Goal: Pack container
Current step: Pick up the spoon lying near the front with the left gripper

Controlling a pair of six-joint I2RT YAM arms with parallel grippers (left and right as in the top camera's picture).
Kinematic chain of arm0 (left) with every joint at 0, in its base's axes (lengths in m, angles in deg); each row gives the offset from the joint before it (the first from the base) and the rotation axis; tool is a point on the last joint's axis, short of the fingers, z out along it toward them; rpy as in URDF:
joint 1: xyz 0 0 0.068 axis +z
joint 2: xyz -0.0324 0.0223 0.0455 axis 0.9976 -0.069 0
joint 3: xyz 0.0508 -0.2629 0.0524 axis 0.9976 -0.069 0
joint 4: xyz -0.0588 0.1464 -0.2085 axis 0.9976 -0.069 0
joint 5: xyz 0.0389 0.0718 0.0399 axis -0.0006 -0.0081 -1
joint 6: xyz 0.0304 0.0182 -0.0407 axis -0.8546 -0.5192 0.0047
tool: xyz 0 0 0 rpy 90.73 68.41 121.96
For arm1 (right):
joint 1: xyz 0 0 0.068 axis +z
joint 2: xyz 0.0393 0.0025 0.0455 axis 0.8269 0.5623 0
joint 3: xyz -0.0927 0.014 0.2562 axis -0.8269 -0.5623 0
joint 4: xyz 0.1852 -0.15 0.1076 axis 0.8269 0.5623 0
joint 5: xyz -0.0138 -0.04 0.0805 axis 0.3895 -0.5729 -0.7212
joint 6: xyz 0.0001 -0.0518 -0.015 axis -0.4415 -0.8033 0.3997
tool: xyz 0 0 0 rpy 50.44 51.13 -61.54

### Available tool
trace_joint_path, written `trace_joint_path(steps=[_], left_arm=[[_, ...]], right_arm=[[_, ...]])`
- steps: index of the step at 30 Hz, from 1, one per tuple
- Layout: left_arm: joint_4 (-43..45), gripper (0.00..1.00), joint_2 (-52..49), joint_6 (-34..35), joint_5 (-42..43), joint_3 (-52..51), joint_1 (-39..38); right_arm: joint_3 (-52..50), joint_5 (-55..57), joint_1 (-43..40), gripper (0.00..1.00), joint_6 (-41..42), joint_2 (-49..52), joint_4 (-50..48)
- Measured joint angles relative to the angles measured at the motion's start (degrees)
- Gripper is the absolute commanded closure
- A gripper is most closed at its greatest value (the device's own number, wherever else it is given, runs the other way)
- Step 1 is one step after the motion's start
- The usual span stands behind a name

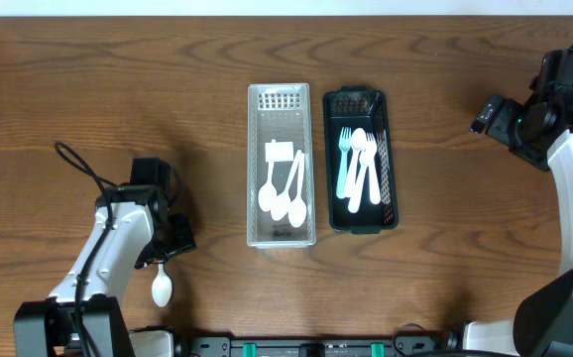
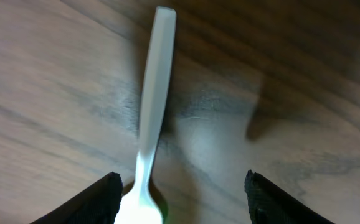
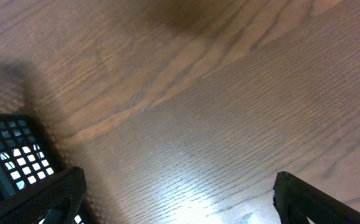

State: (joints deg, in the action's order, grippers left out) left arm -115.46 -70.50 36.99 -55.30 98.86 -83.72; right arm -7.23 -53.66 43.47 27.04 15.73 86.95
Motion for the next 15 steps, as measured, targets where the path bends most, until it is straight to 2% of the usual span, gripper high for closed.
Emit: trace_joint_path(steps=[15], left_arm=[[5.6, 0.34, 0.0, 0.0, 1.7, -4.4, 4.0]], right_arm=[[0.0, 0.7, 0.0, 0.01, 0.0, 0.0, 0.0]])
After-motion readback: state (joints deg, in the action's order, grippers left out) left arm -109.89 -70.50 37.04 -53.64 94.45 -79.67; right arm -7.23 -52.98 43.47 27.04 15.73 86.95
